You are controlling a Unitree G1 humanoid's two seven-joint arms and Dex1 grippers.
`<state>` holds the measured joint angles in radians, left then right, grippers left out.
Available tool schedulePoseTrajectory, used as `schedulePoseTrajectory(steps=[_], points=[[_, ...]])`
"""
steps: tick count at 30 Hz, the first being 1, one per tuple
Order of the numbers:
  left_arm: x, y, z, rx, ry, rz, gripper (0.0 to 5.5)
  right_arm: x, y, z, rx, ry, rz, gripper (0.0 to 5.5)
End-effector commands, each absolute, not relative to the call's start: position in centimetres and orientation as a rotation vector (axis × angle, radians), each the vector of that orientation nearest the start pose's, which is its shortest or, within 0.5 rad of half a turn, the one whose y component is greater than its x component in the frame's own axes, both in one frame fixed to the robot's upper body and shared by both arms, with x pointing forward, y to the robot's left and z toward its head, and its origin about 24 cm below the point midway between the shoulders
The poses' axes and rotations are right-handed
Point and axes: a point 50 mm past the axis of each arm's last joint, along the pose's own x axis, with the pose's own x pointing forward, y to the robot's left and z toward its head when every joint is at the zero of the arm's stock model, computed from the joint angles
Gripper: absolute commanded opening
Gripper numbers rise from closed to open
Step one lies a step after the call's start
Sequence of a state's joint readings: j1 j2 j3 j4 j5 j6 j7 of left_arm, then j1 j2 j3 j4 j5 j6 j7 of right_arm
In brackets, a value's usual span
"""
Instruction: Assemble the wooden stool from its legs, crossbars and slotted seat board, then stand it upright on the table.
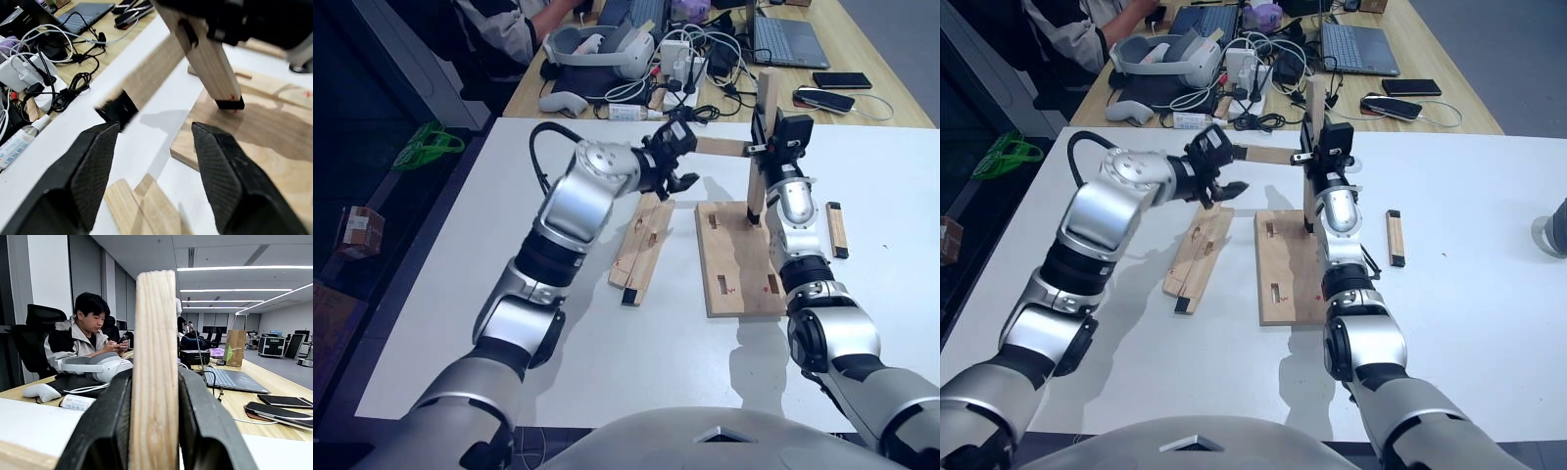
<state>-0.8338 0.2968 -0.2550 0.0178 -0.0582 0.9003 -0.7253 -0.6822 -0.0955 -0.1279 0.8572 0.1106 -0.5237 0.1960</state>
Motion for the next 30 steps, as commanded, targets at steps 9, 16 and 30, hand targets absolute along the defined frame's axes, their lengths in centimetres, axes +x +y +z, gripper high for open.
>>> schedulePoseTrajectory(steps=[9,16,30], points=[[38.1,9.4,24.1,0.238,0.178,-0.691,2.75,32.7,-12.0,14.0,-0.13,-0.489,0.684,1.01],[36.9,6.8,22.0,0.275,0.21,-0.729,2.75,32.4,-10.9,13.8,-0.109,-0.466,0.733,1.01],[36.3,6.7,22.4,0.394,0.109,-0.682,2.75,31.6,-10.4,11.7,0.022,-0.239,0.91,1.01]])
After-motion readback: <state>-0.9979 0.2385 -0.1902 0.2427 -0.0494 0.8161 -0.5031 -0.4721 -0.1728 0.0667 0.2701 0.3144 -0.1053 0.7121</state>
